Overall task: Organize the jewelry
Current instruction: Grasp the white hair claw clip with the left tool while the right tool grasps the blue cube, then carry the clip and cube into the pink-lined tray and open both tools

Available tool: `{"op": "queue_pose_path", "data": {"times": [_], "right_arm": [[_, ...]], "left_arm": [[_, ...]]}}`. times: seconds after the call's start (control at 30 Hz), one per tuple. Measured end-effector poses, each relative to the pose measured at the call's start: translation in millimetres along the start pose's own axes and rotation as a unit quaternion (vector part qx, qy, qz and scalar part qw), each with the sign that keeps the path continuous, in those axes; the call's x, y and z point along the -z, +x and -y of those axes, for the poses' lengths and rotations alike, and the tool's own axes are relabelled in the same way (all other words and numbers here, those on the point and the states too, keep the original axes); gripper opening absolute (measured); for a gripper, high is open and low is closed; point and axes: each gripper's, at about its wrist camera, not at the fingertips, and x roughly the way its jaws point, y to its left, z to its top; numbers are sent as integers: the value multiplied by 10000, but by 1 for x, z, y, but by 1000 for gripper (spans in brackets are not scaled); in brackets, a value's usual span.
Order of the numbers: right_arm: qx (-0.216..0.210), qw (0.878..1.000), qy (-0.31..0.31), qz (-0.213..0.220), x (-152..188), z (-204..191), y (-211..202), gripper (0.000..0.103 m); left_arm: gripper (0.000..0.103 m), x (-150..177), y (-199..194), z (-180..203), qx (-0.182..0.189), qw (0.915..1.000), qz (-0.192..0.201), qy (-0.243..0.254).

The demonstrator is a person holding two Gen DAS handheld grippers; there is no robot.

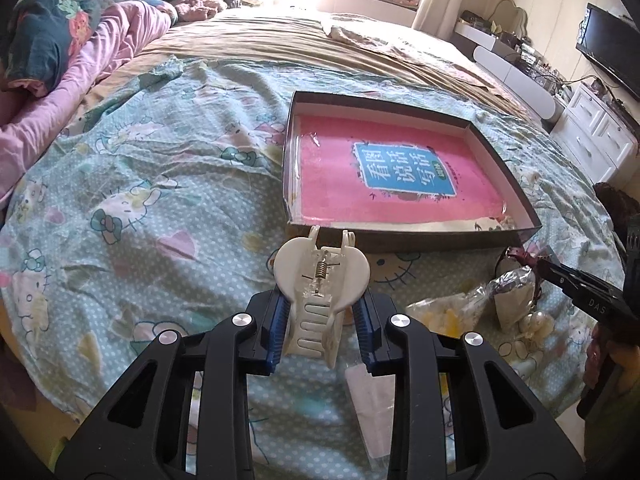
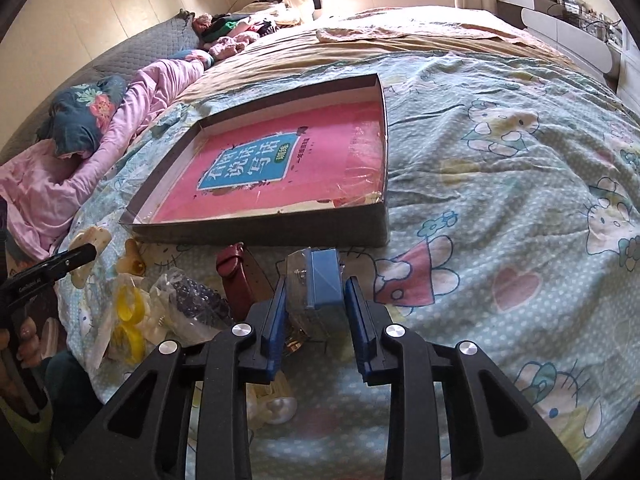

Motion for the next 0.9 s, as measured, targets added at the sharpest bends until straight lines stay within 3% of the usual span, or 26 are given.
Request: {"op": "queue_pose_path", "data": {"times": [0.4,0.6,0.9], "right_arm": [[-183,9976,-170,653,-55,-12,-16,27],[-57,9986,-144,509,-75,-9,12,27],[190,9996,-124,162,-70,-4,46,27]], "left_arm": [[21,-44,26,6,63,9999,2,-108],[21,-57,50,8,85,9998,-115,-143],[20,-63,85,9,51,9992,-366,-124]]}}
